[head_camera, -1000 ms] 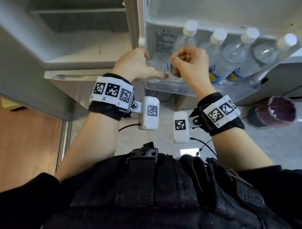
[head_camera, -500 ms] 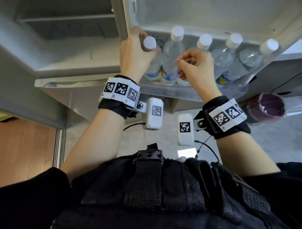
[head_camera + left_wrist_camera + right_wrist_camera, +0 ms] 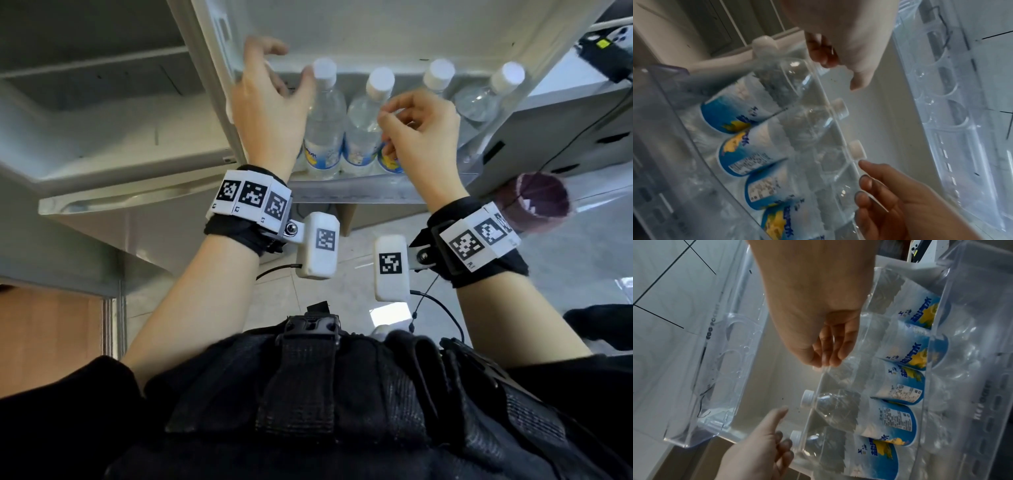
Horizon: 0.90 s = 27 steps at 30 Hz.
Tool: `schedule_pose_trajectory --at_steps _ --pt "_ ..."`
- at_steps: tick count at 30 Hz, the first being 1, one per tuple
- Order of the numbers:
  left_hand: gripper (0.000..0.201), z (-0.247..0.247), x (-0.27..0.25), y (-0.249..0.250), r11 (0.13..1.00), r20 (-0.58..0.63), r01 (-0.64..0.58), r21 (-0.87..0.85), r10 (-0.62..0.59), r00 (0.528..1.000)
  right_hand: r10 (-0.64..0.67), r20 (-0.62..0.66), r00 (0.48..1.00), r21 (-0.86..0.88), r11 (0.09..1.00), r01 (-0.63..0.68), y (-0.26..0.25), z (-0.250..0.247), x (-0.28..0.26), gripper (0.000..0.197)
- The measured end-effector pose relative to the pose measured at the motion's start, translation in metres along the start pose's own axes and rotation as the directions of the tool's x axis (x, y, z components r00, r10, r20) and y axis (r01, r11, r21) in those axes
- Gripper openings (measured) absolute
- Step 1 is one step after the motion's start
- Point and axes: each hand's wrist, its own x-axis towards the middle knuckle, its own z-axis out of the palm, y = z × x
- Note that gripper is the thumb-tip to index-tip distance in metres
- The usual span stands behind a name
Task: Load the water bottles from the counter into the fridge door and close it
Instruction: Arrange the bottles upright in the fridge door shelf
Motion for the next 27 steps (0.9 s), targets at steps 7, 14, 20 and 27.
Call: schedule_pose_trajectory --at_steps 7,14,20,27 --pt "0.016 0.04 -0.01 0.048 0.979 0.276 -0.128 -0.159 0.169 0.946 -0.059 -0.455 0.889 0.002 0.998 0.067 0.011 -0.049 0.006 0.013" --pt "0.045 0.081 -0.018 0.071 0.982 0.515 -0.187 -0.037 0.179 0.838 0.003 -0.397 0.918 -0.037 0.999 -0.019 0.031 -0.089 0.025 0.037" --pt "0.048 0.101 -0.018 0.076 0.953 0.558 -0.249 0.171 0.114 0.822 0.015 -0.27 0.963 -0.065 0.997 -0.034 0.043 -0.092 0.037 0.049" --pt "0.042 0.108 -0.02 0.076 0.926 0.567 -0.28 0.253 0.092 0.819 -0.045 -0.216 0.975 -0.151 0.988 0.013 0.058 -0.094 0.049 0.036"
